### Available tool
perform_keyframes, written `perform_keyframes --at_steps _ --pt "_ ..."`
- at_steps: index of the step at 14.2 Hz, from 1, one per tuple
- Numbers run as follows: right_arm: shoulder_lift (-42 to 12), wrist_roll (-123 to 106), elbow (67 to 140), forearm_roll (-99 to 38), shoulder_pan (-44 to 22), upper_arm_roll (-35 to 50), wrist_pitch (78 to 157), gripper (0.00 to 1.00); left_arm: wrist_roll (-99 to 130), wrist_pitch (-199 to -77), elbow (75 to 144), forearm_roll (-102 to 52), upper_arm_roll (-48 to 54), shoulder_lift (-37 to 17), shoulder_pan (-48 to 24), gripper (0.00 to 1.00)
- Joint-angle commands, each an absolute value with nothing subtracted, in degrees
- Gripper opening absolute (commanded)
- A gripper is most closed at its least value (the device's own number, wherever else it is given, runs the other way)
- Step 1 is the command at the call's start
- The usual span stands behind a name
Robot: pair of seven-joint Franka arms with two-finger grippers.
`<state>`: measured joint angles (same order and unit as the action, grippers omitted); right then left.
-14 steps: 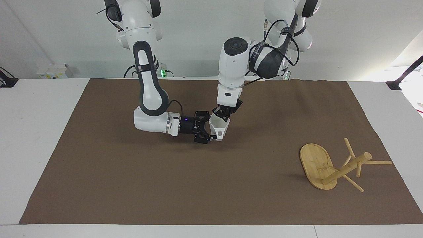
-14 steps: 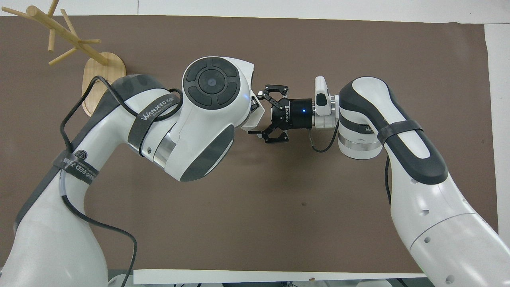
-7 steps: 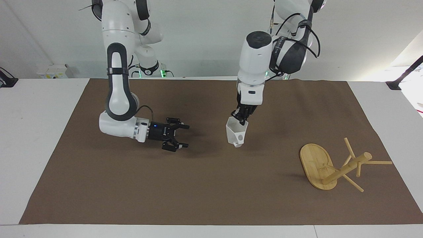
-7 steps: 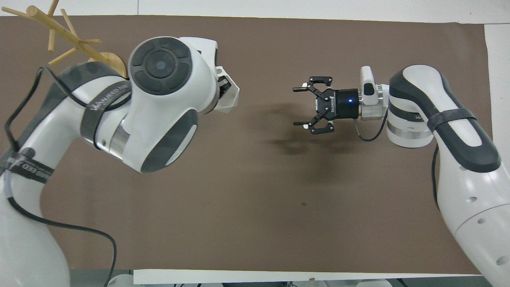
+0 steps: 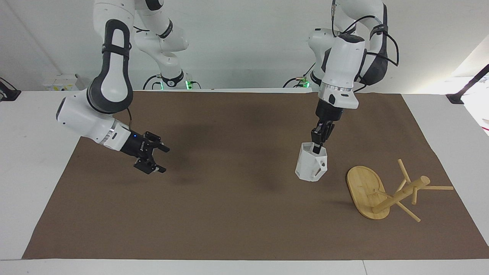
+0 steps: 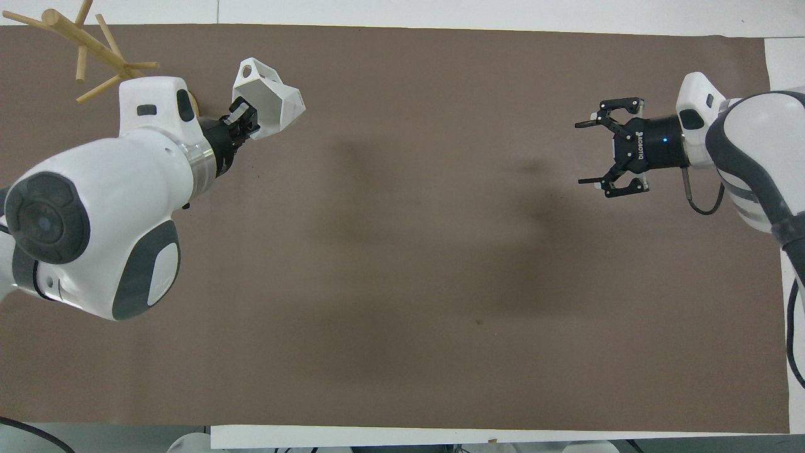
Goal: Hang cup on rack
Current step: 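Carry the cup with the left gripper while the right gripper withdraws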
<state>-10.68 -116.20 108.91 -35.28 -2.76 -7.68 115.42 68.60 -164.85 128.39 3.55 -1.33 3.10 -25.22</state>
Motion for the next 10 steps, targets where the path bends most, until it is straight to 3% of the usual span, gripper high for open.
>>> perform_keyframes --at_steps 1,4,7,10 --pt "-9.67 -105.08 109.16 -25.96 -2.38 -7.29 116.72 0.99 68.38 -183.53 136.3 4.48 -0.7 2.13 -22.68 0.0" --pt "-9.67 -96.53 107.94 -24.96 0.78 -7.38 116.72 0.99 68.64 -199.28 135.18 4.57 -0.62 -6.31 -19.53 0.0" --pt "-9.23 -86.0 102.33 -15.16 2.64 -7.47 112.96 0.99 68.64 -200.21 133.52 6.93 -0.44 -9.04 -16.1 0.0" --pt "-7.13 -63.81 96.43 -10.04 3.16 -7.65 101.99 0.99 68.73 -200.21 133.5 9.22 -0.44 -9.23 -12.93 0.0"
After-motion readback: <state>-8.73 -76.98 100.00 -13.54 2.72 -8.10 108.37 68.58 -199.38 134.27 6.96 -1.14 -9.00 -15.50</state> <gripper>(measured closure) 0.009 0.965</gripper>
